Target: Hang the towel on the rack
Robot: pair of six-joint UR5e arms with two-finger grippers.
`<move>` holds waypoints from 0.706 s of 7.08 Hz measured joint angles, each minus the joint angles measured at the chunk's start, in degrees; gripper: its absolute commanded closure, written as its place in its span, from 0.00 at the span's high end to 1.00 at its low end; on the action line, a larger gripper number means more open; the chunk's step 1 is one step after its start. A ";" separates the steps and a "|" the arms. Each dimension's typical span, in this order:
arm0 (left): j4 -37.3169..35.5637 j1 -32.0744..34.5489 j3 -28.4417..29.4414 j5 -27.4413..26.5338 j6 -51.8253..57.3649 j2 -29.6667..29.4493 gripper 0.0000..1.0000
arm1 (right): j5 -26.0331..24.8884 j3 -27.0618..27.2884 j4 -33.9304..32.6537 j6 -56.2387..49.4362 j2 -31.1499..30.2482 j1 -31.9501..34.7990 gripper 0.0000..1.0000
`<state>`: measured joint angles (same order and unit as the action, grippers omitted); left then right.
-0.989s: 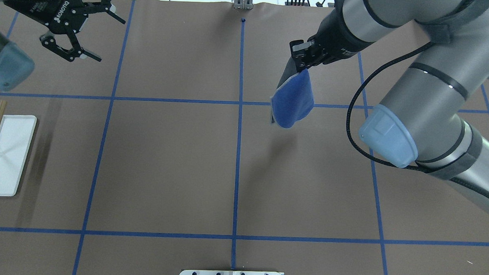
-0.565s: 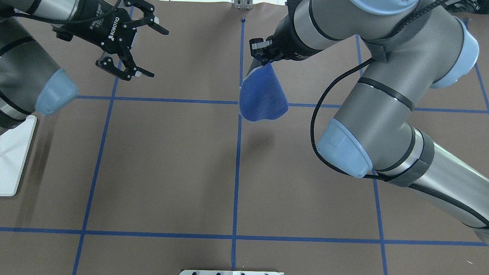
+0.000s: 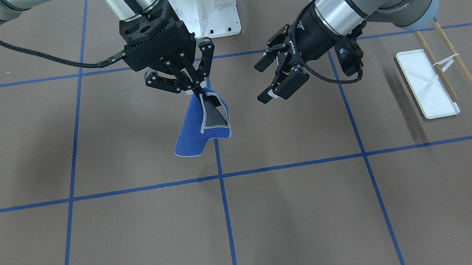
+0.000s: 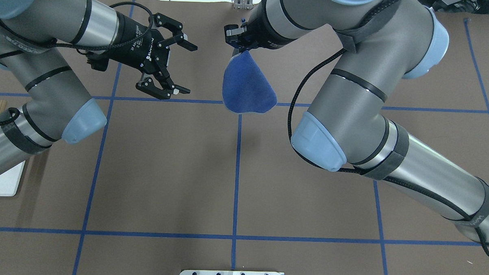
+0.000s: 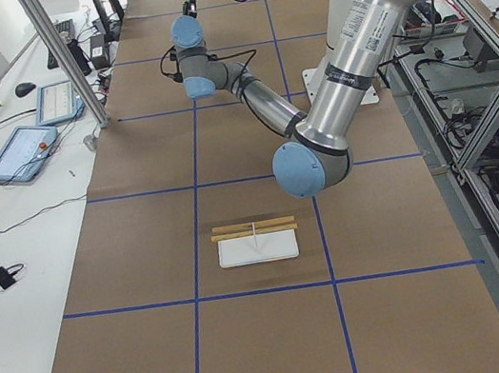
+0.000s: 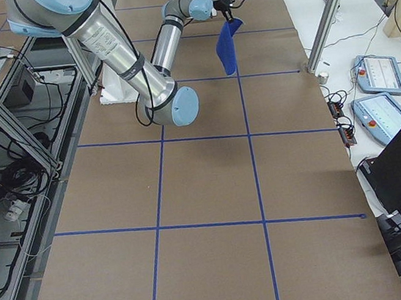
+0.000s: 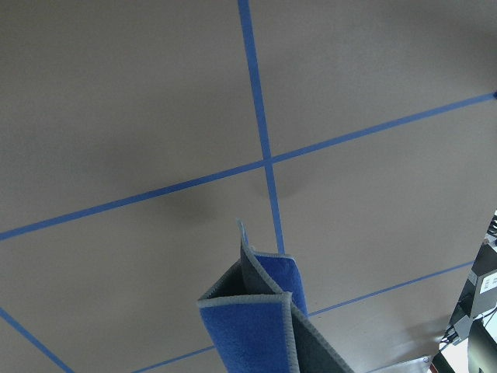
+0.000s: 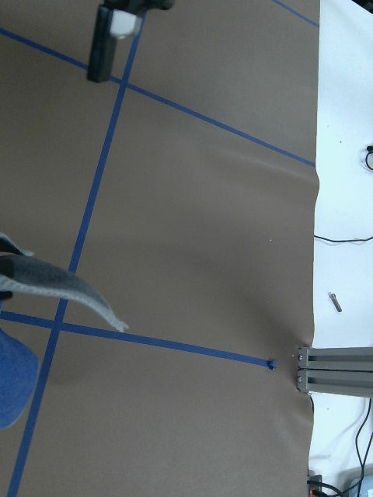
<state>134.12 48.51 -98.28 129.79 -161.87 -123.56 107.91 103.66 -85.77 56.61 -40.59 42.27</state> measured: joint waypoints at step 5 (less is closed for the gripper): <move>1.10 -1.16 0.14 -3.09 -1.87 -0.07 0.98 | -7.47 0.47 4.79 -5.84 1.02 -3.44 0.00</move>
<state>135.22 47.35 -98.14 126.70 -163.73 -123.64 100.44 104.12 -80.98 50.77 -39.57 38.83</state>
